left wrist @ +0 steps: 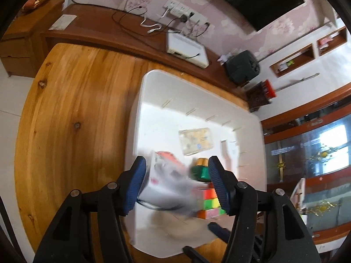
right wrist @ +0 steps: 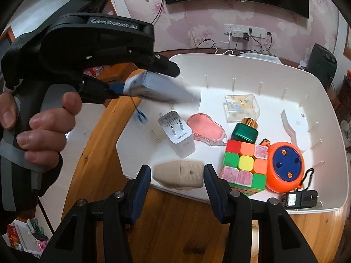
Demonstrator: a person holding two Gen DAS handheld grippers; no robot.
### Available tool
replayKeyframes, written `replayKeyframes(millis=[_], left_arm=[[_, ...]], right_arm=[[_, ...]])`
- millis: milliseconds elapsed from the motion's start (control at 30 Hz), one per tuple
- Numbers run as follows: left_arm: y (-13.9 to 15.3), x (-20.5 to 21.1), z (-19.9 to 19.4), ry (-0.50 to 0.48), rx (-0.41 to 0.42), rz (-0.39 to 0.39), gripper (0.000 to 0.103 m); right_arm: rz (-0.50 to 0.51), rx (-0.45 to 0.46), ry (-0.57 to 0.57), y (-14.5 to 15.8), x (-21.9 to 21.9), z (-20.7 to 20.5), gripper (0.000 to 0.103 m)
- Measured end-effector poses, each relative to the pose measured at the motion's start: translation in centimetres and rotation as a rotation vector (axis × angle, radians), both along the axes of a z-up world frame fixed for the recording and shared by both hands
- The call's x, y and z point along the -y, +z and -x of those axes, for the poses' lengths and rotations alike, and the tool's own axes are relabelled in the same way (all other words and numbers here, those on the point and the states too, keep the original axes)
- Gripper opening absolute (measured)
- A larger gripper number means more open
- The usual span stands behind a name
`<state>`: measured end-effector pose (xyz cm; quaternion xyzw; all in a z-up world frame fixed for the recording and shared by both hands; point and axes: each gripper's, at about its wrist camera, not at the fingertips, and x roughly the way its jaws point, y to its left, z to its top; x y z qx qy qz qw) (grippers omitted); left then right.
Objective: Organize rigid objects
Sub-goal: 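Withdraw both tools from the bin toward the gold compact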
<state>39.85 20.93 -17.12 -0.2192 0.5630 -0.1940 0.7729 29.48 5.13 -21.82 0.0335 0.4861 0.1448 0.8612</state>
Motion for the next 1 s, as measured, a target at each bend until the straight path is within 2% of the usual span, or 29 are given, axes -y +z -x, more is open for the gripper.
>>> replayKeyframes(millis=[33, 100, 233, 467, 567, 733, 1000], left_arm=[[0.3, -0.1, 0.0, 0.002, 0.007, 0.007, 0.070], [1.1, -0.1, 0.2, 0.011, 0.025, 0.010, 0.075], [2.4, -0.1, 0.6, 0.005, 0.046, 0.002, 0.078], [5.1, -0.7, 2.1, -0.006, 0.105, 0.006, 0.079], [6.4, -1.1, 3.0, -0.009, 0.131, -0.038, 0.079], [7.9, -2.1, 5.3, -0.032, 0.190, -0.130, 0.082], [7.2, -3.6, 8.9, -0.103, 0.205, -0.176, 0.082]], right_arm=[[0.004, -0.003, -0.005, 0.1, 0.1, 0.1, 0.052], [0.007, -0.006, -0.015, 0.3, 0.2, 0.3, 0.056], [0.008, 0.022, -0.049, 1.3, 0.7, 1.1, 0.064], [0.020, 0.074, -0.104, 3.3, 1.3, 2.8, 0.065], [0.026, 0.102, -0.136, 4.2, 1.5, 3.9, 0.074], [0.042, 0.147, -0.173, 5.4, 1.9, 5.7, 0.074], [0.105, 0.237, -0.195, 6.2, 1.2, 9.0, 0.074]])
